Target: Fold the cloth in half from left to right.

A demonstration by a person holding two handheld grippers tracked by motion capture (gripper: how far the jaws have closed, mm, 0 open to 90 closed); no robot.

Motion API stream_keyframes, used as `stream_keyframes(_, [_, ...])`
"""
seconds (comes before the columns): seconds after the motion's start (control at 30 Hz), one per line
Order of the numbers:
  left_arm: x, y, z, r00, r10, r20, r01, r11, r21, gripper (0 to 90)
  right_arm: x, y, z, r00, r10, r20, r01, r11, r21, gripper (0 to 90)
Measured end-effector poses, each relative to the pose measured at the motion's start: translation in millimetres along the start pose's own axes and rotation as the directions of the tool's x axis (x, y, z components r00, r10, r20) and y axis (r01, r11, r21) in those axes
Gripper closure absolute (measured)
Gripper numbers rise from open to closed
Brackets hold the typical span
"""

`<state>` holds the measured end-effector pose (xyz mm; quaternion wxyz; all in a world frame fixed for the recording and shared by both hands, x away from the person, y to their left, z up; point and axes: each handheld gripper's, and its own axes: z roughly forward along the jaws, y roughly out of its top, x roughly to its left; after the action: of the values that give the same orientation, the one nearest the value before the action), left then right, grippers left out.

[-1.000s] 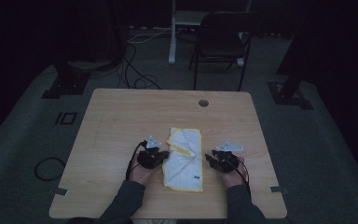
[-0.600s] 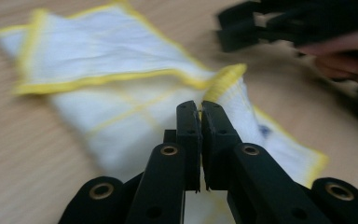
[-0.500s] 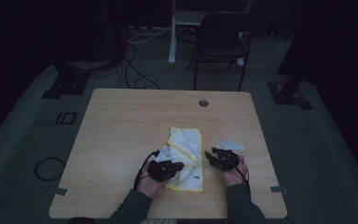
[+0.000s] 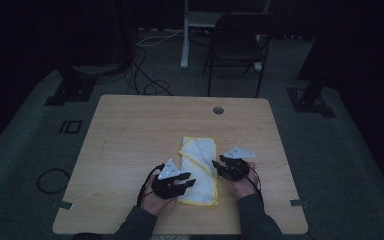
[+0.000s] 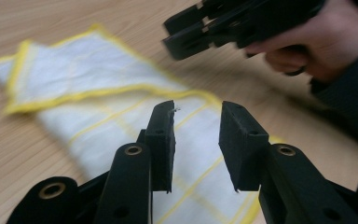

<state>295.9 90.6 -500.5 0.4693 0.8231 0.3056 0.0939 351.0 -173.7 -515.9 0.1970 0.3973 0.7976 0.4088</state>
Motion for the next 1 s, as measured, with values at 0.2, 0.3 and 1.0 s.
stream_keyframes(0.2, [15.5,-15.4,-0.1,0.9980,-0.025,-0.057,0.026,0.9992,0.030,68.1,17.9,17.4,18.2,0.9964,-0.072,-0.044,0.073,0.997,0.005,58.6])
stream_keyframes(0.3, [20.6,-21.6,1.7,0.9968,-0.030,-0.074,0.033,0.9986,0.041,68.1,23.1,24.7,26.4,0.9935,-0.096,-0.062,0.097,0.995,0.007,58.9])
stream_keyframes(1.0, [19.8,-34.7,16.3,0.9951,0.023,-0.096,-0.011,0.9929,0.118,83.9,42.5,41.5,76.4,0.9669,-0.249,-0.056,0.254,0.956,0.144,57.7])
